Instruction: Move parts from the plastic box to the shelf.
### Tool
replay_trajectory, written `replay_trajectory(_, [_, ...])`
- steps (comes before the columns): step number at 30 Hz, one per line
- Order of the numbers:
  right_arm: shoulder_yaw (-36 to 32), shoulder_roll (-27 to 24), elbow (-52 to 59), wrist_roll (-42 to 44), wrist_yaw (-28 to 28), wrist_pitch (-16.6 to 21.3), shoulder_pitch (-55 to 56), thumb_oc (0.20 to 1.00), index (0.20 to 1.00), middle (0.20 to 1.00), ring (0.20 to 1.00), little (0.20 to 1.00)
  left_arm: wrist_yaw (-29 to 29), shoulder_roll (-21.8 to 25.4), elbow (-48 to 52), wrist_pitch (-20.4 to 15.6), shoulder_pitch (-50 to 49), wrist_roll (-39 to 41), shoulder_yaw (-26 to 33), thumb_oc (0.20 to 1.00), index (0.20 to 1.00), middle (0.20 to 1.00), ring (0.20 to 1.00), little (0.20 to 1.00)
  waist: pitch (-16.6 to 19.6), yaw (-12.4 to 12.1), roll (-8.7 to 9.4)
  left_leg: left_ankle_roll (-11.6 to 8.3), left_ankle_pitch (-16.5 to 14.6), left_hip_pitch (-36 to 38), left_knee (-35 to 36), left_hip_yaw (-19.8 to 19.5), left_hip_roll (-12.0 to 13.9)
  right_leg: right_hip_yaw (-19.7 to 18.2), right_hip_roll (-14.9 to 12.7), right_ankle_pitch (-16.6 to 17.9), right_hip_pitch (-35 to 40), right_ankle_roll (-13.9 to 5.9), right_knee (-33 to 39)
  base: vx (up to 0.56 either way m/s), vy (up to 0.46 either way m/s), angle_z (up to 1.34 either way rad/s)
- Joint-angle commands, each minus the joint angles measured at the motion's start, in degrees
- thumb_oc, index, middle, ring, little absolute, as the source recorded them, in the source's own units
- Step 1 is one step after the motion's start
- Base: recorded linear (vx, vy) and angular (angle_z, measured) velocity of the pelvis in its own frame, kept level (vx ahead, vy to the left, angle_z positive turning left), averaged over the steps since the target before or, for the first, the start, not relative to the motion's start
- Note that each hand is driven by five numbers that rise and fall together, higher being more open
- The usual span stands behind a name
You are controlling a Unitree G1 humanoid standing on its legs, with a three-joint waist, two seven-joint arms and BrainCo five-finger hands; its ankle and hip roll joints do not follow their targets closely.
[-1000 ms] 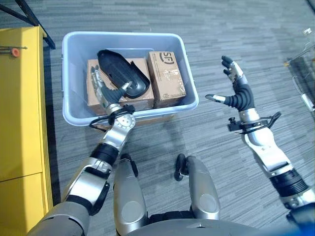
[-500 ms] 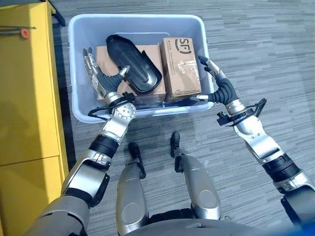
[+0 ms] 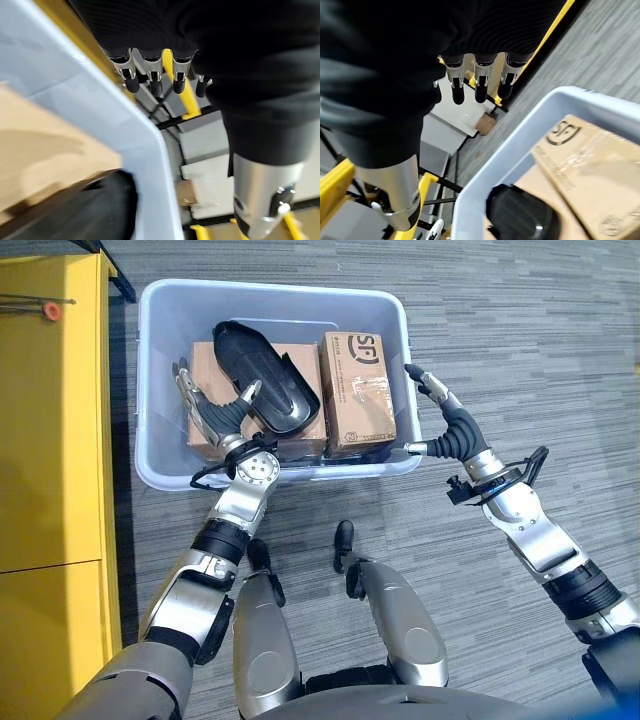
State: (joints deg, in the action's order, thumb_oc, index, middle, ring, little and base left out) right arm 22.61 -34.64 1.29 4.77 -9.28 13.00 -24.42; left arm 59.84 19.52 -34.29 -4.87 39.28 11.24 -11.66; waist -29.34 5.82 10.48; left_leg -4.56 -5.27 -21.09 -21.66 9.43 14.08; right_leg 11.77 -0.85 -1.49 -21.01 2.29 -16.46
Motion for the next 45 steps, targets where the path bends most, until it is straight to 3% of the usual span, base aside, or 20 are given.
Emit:
replay_trajectory(1, [-5.13,-0.5,7.2,-0.16,-1.3,1.95,0.47,1.0,1.0,1.0,1.0,1.0,0.09,3.3,0.39,-0.84,2.71,4.56,1.54,1.0,1.0,1.0,1.0,1.0,0.11,-0.62,2.6,-3.91,4.17,0.65,0.37,-1.4,8.1,-4.16,-4.16,-3.62,0.74,-7.44,-4.84,0.03,-0.067,-0.04])
replay_trajectory(4, [-5.62,-0.38,7.68,0.51,-1.37,1.42,1.01,1.0,1.0,1.0,1.0,1.0,-2.1,4.11,-1.25,1.54,5.52,6.02,1.82,1.0,1.0,1.0,1.0,1.0,-0.41,-0.22,3.68,-4.3,2.03,-0.85,-2.18,-1.94,8.79,-4.16,-3.18,-4.9,-0.21,-7.48,-6.38,0.07,-0.076,-0.07])
replay_trajectory(10, [-5.88,-0.47,8.25,1.3,-1.96,1.73,1.99,1.0,1.0,1.0,1.0,1.0,-3.45,4.38,-3.5,3.25,9.25,12.66,1.13,1.0,1.0,1.0,1.0,1.0,-0.45,0.54,5.75,-4.13,0.92,-4.48,-5.41,-2.67,9.56,-3.7,-1.72,-5.29,-2.64,-6.93,-8.13,0.04,-0.077,-0.07])
replay_trajectory(14, [-5.54,0.14,8.04,1.44,-2.66,1.98,2.34,1.0,1.0,1.0,1.0,1.0,2.73,3.9,-5.16,2.96,10.43,13.05,1.57,1.0,1.0,1.0,1.0,1.0,-0.45,0.7,7.03,-4.23,0.75,-6.31,-6.83,-3.54,10.06,-3.15,-0.88,-5.45,-3.49,-6.67,-8.64,0.03,-0.106,0.03])
replay_trajectory(24, [-4.69,1.0,7.83,2.34,-4.74,2.63,3.97,1.0,1.0,1.0,1.0,1.0,2.18,3.73,-7.79,5.69,12.72,14.25,1.62,1.0,1.0,1.0,1.0,1.0,-0.45,0.7,9.55,-4.25,0.27,-10.27,-10.79,-5.76,11.29,-1.39,0.67,-5.73,-5.03,-6.07,-10.22,0.03,-0.093,0.02])
replay_trajectory(30, [-4.69,1.25,8.32,2.98,-5.56,2.11,4.62,1.0,1.0,1.0,1.0,1.0,8.11,4.03,-9.68,5.35,14.22,18.07,2.6,1.0,1.0,1.0,1.0,1.0,-0.45,0.85,10.63,-4.16,-0.2,-12.11,-12.79,-6.69,11.66,-0.51,1.34,-5.97,-5.87,-5.77,-11.24,0.04,-0.078,0.03])
replay_trajectory(33, [-4.65,1.45,8.51,3.19,-6.02,2.15,5.34,1.0,1.0,1.0,1.0,1.0,6.39,4.55,-10.69,8.45,14.12,14.11,3.06,1.0,1.0,1.0,1.0,1.0,-0.45,0.85,11.04,-4.07,-0.17,-13.16,-13.56,-7.3,11.86,0.02,1.51,-6.11,-6.6,-5.63,-12.14,0.03,-0.067,0.05])
replay_trajectory(41, [-4.45,0.63,8.54,4.51,-6.65,1.15,5.5,1.0,1.0,1.0,1.0,1.0,8.43,6.14,-13.74,10.4,16.89,14.65,3.08,1.0,1.0,1.0,1.0,1.0,-0.45,1.62,11.36,-3.32,-1.27,-15.86,-16.22,-8.12,11.79,0.66,1.45,-6.76,-9.36,-5.23,-15.39,0.04,-0.037,-0.01])
replay_trajectory(45, [-4.67,0.02,8.75,5.07,-6.93,0.54,5.81,1.0,1.0,1.0,1.0,1.0,8.92,8.77,-16.18,13.54,18.7,12.45,3.34,1.0,1.0,1.0,1.0,1.0,-0.45,2.1,11.29,-3.22,-1.15,-17.3,-17.54,-8.55,11.75,0.81,1.37,-7.02,-11.01,-5.08,-17.22,0.04,-0.025,-0.02])
